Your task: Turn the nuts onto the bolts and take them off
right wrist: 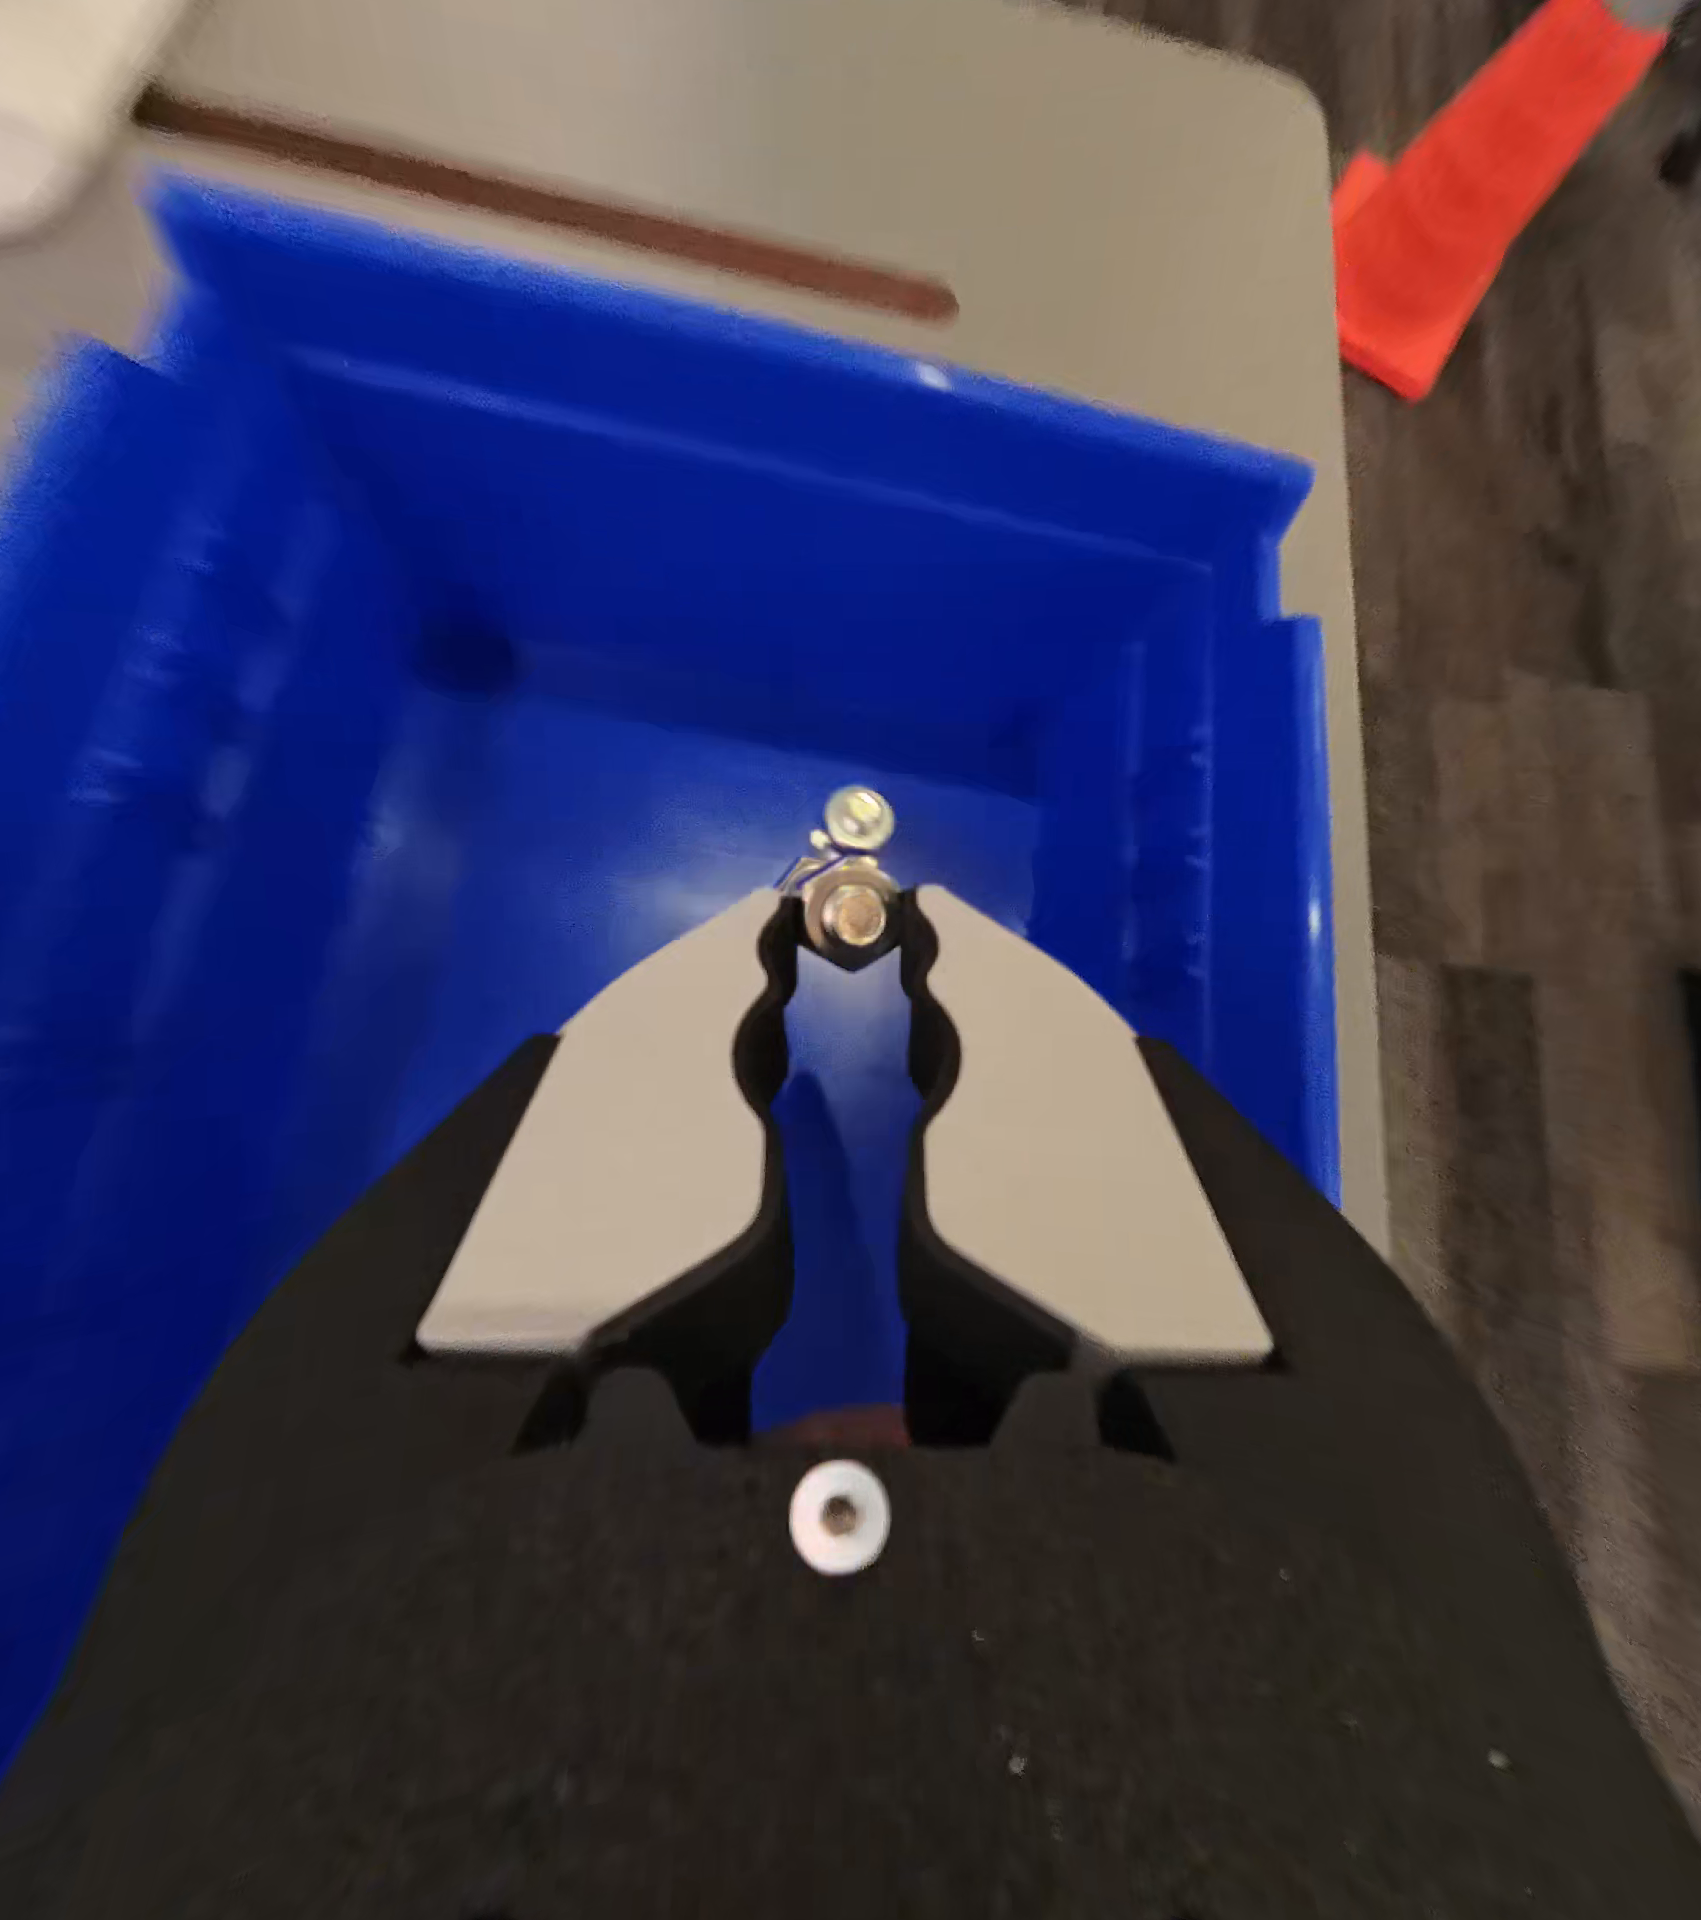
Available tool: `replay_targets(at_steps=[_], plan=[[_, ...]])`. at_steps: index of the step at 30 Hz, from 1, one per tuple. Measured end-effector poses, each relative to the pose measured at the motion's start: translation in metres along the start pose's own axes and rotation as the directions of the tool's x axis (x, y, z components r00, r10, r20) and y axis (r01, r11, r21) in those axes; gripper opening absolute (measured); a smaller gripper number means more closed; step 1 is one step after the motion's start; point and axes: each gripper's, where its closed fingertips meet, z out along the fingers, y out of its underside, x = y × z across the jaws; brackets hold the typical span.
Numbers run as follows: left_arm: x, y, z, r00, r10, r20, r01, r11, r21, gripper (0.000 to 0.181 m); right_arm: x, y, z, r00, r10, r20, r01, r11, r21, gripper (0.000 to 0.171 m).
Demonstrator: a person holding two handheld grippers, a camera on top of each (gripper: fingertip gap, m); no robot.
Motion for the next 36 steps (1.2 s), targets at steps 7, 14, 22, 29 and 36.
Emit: replay_targets(at_steps=[7, 14, 22, 29, 36], plan=[[0.003, 0.002, 0.001, 1.0, -0.007, -0.025, 0.007, 1.0, -0.012, 0.063, 0.022, 0.032, 0.041, 0.995, -0.024, -0.094, 0.004, 0.979, -0.202, 0.019], [0.008, 0.005, 0.003, 0.999, -0.002, -0.05, 0.0, 0.999, -0.036, 0.064, 0.024, 0.028, 0.032, 0.991, -0.017, -0.135, -0.003, 0.989, -0.148, 0.038], [0.01, 0.004, 0.003, 0.999, 0.023, -0.04, -0.024, 0.999, -0.024, 0.061, -0.14, -0.082, -0.124, 0.979, -0.132, 0.154, 0.029, 0.844, 0.536, 0.034], [0.027, -0.002, -0.017, 0.998, 0.051, 0.036, -0.053, 0.997, 0.051, 0.057, -0.328, -0.03, -0.114, 0.814, -0.282, 0.507, -0.062, 0.826, 0.56, 0.044], [0.023, 0.001, -0.053, 0.93, 0.187, 0.317, -0.227, 0.969, 0.095, 0.055, -0.34, -0.014, -0.097, 0.843, -0.218, 0.492, -0.116, 0.819, 0.561, 0.047]])
